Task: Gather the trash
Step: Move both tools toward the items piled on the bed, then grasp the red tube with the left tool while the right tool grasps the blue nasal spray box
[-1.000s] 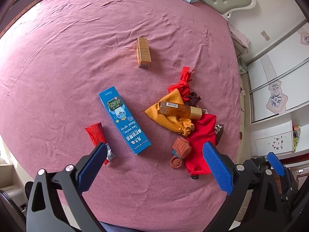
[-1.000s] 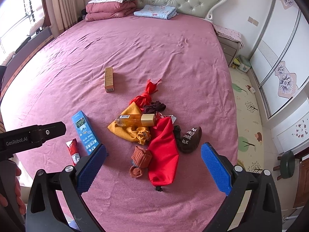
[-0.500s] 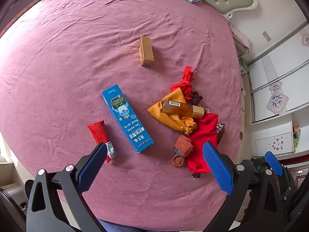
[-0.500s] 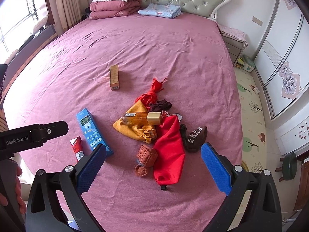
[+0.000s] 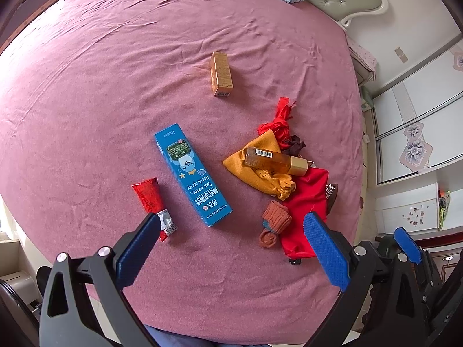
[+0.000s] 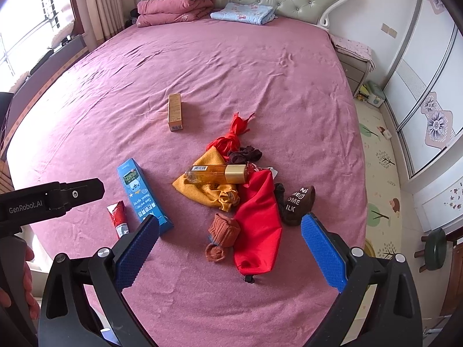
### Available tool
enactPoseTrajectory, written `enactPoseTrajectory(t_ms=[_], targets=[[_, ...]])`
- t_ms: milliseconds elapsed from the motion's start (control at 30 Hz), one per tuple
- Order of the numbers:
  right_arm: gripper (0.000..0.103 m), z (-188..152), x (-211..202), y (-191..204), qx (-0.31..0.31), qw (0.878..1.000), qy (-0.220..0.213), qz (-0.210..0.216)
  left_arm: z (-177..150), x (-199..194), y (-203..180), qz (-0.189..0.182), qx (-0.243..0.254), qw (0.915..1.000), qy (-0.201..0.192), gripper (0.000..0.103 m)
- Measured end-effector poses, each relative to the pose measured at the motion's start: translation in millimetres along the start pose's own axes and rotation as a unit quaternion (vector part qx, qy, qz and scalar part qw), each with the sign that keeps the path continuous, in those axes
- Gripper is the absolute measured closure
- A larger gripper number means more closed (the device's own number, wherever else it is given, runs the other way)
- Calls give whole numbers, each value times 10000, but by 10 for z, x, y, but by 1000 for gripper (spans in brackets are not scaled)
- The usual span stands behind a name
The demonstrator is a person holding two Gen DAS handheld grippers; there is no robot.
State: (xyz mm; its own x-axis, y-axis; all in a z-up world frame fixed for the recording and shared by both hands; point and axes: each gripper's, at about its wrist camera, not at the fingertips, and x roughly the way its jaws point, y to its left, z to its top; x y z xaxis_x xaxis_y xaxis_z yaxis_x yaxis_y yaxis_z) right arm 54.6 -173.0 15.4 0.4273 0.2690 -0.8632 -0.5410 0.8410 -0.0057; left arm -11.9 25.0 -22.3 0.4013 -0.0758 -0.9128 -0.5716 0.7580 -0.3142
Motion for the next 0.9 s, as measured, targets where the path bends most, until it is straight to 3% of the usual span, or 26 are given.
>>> enactPoseTrajectory(t_ms=[900], targets=[[9, 63, 323, 272, -426, 9979, 346, 337, -48, 161, 366, 185, -517, 9981, 286, 4]])
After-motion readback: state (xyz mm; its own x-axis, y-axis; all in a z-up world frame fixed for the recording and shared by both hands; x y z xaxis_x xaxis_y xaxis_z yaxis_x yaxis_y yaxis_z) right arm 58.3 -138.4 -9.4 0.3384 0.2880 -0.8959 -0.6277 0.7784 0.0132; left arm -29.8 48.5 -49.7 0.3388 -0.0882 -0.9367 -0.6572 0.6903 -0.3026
